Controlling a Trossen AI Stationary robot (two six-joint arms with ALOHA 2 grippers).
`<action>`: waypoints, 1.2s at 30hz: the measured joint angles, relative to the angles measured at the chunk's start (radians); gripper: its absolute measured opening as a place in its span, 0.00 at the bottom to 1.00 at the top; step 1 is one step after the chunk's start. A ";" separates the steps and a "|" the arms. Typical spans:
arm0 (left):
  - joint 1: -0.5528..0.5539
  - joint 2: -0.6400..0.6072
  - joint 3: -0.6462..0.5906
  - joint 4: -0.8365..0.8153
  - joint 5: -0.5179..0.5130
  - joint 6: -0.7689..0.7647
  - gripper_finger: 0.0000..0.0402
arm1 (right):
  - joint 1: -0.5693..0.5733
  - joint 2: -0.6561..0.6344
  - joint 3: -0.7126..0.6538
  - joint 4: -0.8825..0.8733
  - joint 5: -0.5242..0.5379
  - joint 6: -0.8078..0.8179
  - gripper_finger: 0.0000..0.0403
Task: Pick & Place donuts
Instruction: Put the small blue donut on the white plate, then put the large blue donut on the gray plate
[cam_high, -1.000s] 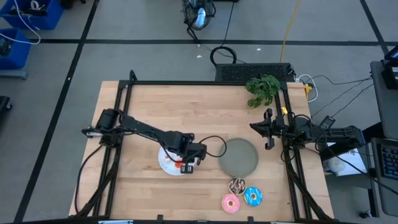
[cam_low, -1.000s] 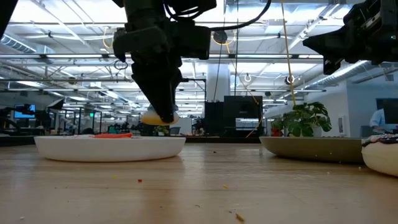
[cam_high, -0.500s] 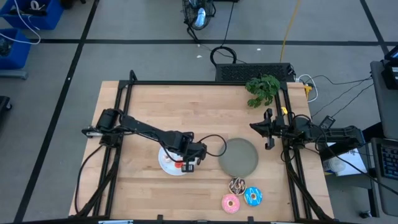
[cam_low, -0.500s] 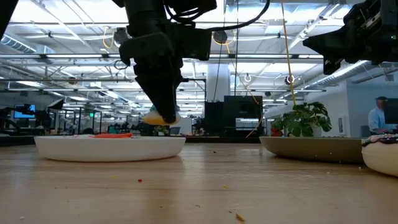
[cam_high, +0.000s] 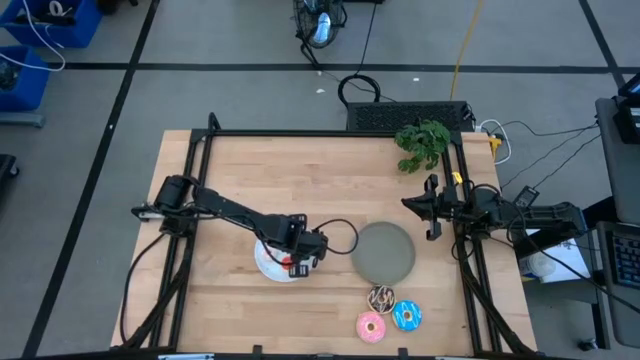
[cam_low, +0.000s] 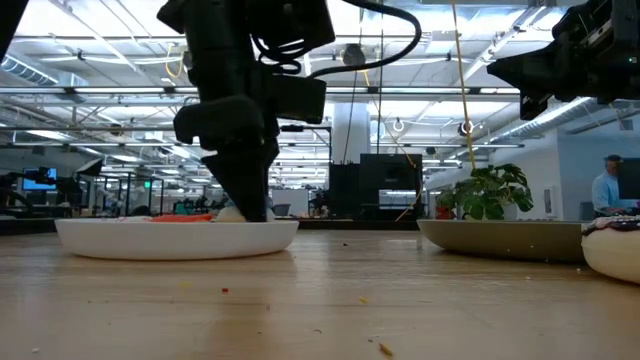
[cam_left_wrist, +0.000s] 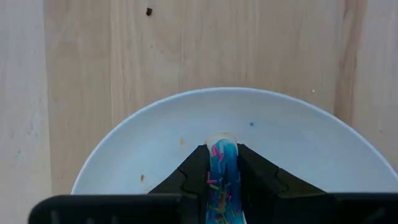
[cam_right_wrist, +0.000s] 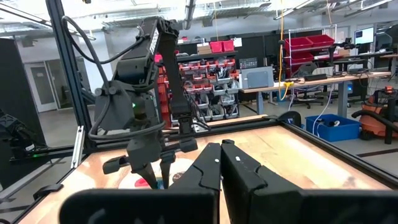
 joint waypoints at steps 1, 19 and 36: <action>0.000 0.000 0.000 0.002 0.000 0.000 0.18 | 0.000 0.000 0.000 0.000 0.000 0.000 0.00; -0.001 0.000 0.000 -0.006 0.008 0.000 0.42 | 0.000 0.000 0.000 0.000 0.000 0.000 0.00; 0.008 0.001 0.010 -0.015 0.000 0.006 0.75 | 0.000 0.000 0.000 0.000 0.000 0.000 0.00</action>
